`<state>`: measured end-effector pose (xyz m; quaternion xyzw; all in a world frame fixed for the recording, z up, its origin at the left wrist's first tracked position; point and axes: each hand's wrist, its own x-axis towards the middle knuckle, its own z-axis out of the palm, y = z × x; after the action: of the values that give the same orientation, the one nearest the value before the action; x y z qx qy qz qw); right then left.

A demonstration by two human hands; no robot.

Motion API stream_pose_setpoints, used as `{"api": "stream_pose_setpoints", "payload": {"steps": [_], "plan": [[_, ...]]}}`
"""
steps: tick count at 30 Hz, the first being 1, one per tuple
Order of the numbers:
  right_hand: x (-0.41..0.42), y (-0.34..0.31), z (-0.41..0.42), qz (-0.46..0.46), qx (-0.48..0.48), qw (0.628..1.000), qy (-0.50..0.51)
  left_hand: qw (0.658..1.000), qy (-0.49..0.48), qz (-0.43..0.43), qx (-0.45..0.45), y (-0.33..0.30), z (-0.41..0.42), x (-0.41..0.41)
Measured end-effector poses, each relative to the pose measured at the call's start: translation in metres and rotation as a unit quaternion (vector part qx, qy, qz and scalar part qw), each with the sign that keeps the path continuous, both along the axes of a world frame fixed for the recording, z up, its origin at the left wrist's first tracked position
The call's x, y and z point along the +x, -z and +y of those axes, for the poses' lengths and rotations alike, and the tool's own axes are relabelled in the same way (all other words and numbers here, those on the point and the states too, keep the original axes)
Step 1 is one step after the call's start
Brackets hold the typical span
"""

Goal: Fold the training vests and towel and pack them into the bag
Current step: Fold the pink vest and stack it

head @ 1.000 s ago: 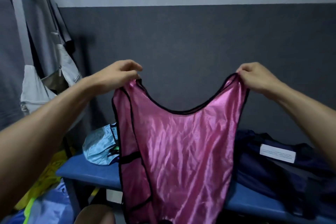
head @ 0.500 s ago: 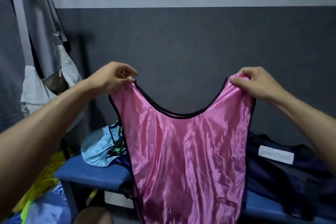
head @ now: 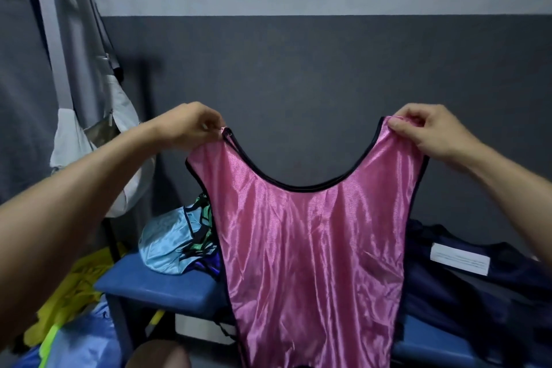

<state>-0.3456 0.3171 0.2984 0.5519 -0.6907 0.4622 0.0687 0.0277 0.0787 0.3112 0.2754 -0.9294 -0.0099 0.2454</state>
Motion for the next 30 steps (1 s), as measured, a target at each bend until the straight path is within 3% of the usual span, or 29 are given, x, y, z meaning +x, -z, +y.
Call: {"api": "stream_pose_setpoints", "payload": {"steps": [3, 6, 8, 10, 12, 14, 19, 22, 27, 30], "plan": [[-0.009, -0.002, 0.0, -0.026, 0.034, 0.999, 0.001, 0.975, 0.058, 0.028, 0.215, -0.002, 0.006, 0.003], [-0.016, 0.001, 0.0, -0.03, 0.062, 0.997, 0.023, 0.946, 0.048, 0.074, 0.313, 0.001, 0.01, -0.002], [-0.016, 0.005, -0.001, -0.023, 0.073, 0.996, 0.044, 0.957, 0.007, 0.095, 0.275, 0.005, 0.011, -0.009], [-0.013, 0.008, -0.002, -0.014, 0.08, 0.995, 0.057, 0.987, -0.042, 0.057, 0.145, 0.004, 0.009, -0.013], [-0.007, 0.009, -0.003, 0.0, 0.082, 0.994, 0.066, 0.995, -0.047, 0.047, 0.068, 0.004, 0.01, -0.017], [-0.001, 0.008, -0.002, 0.011, 0.083, 0.995, 0.061, 0.994, -0.03, 0.069, 0.076, 0.003, 0.01, -0.017], [0.002, 0.001, 0.004, 0.027, 0.046, 0.998, 0.041, 0.966, 0.037, 0.146, 0.211, 0.001, 0.005, -0.01], [0.0, 0.0, 0.004, 0.011, 0.014, 0.999, 0.027, 0.954, 0.098, 0.144, 0.244, 0.005, -0.002, -0.003], [-0.005, 0.001, 0.008, -0.014, 0.007, 1.0, -0.016, 0.989, 0.087, 0.091, 0.077, 0.002, -0.014, 0.006], [-0.002, 0.005, 0.007, 0.008, 0.0, 1.0, -0.019, 0.99, 0.062, 0.123, -0.016, 0.006, -0.021, 0.001]]}}
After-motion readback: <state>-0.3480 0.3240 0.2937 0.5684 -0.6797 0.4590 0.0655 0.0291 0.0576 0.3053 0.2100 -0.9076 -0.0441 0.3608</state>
